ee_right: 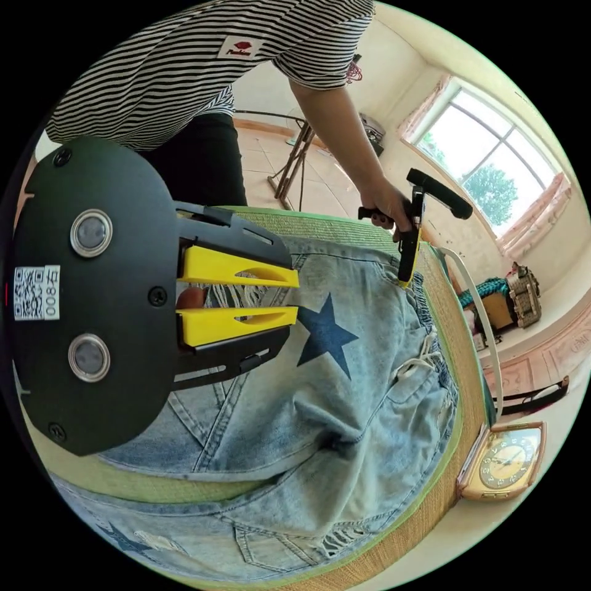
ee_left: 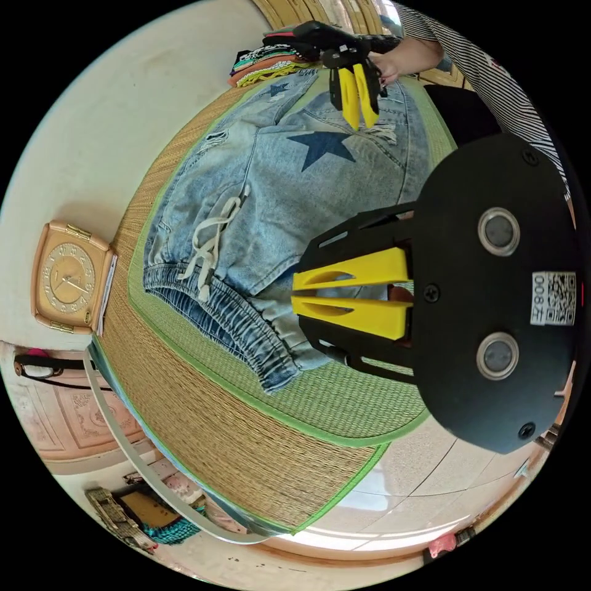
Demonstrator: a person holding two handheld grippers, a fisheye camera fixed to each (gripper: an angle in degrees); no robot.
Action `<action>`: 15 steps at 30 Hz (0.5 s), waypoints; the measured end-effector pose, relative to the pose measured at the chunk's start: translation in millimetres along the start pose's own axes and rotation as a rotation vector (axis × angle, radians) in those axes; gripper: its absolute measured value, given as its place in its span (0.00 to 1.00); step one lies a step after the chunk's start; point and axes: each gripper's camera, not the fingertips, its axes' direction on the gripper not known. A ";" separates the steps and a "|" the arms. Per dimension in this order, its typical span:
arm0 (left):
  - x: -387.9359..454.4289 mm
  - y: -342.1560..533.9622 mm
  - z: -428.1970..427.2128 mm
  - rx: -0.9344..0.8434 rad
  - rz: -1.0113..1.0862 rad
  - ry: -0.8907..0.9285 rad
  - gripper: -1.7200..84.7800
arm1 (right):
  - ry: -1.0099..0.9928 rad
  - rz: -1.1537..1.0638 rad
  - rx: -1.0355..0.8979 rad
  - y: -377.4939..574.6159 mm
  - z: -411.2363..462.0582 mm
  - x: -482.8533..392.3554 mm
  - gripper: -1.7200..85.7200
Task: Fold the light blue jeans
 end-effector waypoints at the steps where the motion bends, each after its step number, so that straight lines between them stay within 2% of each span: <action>1: -5.1 1.2 -1.2 0.019 -0.013 0.021 0.04 | 0.028 0.006 -0.025 0.3 8.8 -2.6 0.07; 2: -8.7 1.3 -2.5 0.016 -0.019 0.036 0.03 | 0.060 0.044 0.029 4.2 6.3 -2.8 0.05; 5: -10.8 8.7 -21.5 0.081 -0.011 0.054 0.03 | -0.030 0.074 -0.027 -2.4 0.2 3.1 0.03; 7: -10.1 16.4 -32.8 0.124 0.011 0.083 0.02 | -0.003 0.063 -0.018 -3.1 -8.3 -7.4 0.03; 9: -10.4 23.4 -31.7 0.111 0.030 0.087 0.02 | 0.011 0.047 -0.055 -5.5 -1.3 -24.3 0.02; 11: -15.1 29.5 -12.2 -0.004 0.030 0.021 0.02 | 0.038 0.053 -0.084 -6.3 11.7 -33.1 0.02; 15: -25.2 39.7 -26.4 0.067 0.005 0.074 0.02 | 0.055 0.074 -0.088 -17.3 5.9 -42.9 0.02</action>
